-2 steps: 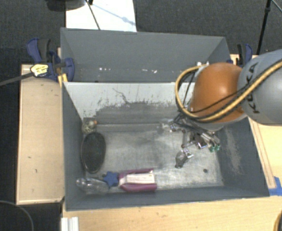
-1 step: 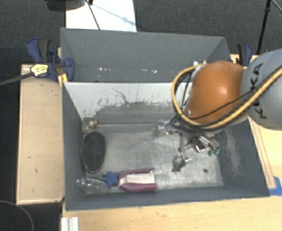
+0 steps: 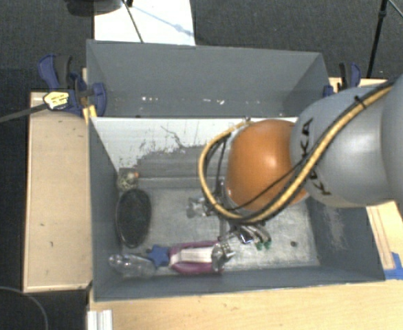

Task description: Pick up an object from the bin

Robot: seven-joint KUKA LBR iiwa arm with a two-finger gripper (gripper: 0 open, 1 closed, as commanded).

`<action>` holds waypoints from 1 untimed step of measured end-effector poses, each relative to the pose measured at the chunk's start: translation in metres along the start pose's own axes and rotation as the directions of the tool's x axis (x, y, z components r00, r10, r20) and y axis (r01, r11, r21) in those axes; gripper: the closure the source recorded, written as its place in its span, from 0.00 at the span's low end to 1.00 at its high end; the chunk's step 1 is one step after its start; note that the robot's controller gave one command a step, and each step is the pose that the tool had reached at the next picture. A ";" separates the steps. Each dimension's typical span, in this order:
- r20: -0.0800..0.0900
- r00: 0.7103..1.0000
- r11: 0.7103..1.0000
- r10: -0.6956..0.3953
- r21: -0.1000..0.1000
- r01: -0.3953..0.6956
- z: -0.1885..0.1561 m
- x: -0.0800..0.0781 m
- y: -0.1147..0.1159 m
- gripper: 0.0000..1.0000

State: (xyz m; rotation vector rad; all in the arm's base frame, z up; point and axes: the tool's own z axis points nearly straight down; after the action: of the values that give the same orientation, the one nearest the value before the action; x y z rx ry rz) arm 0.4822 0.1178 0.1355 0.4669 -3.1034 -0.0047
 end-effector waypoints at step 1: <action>0.026 0.976 0.977 -0.215 0.009 0.215 0.059 0.004 -0.018 0.00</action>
Offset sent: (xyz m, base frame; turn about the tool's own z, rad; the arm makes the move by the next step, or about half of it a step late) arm -0.0064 -0.0209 -0.0655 -0.2204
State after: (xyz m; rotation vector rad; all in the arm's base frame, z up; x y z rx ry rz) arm 0.4832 0.0991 0.0764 0.8075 -3.0615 -0.0019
